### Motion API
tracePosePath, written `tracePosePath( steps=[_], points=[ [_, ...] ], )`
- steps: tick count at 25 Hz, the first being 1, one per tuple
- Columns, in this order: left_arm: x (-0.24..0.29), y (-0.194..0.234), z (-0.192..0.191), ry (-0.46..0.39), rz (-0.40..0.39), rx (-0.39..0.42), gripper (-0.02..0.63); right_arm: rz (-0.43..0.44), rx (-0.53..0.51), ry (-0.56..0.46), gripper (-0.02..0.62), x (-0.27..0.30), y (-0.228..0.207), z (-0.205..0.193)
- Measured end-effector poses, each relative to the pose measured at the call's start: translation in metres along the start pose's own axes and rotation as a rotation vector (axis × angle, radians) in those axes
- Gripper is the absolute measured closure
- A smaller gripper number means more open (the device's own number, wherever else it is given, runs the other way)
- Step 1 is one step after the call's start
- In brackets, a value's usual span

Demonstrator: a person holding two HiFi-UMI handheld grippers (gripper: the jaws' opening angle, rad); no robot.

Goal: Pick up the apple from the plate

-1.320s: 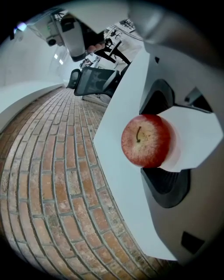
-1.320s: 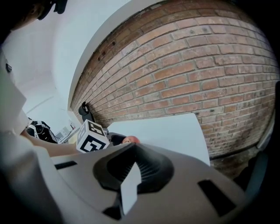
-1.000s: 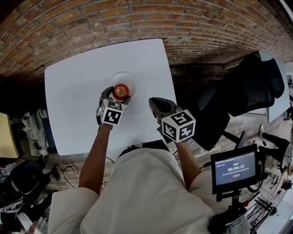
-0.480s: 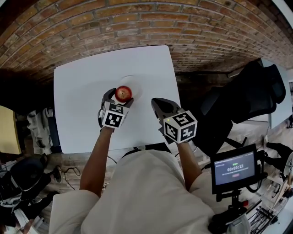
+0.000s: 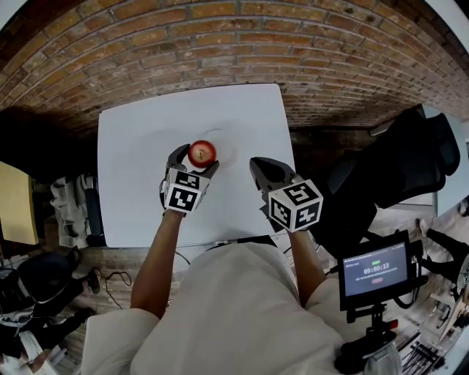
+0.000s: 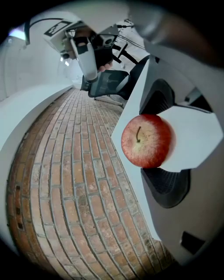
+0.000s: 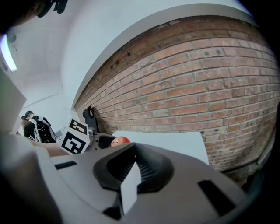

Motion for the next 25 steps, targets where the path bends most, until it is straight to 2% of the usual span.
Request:
tracePosePath(
  steps=[14,19,25],
  points=[
    [-0.05,0.009,0.04,-0.139,0.0,-0.065,0.221,0.057,-0.041,-0.062,0.592,0.0,0.02,0.037],
    [-0.067,0.008,0.055,-0.168,0.038,0.012,0.219,0.071,-0.067,-0.075,0.592,-0.001,0.027,0.047],
    [-0.086,0.008,0.063,-0.208,0.046,0.018,0.221,0.085,-0.11,-0.081,0.592,-0.002,0.038,0.055]
  ],
)
Point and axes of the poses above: the fingertips, and each gripper's own axes: x forward along the fingers, y to its left, z out of its top, the point moved 6 cm from there along -x, backward along the fingers, and after that the axes turned 4 degrees about z, right-handed, at the moved point
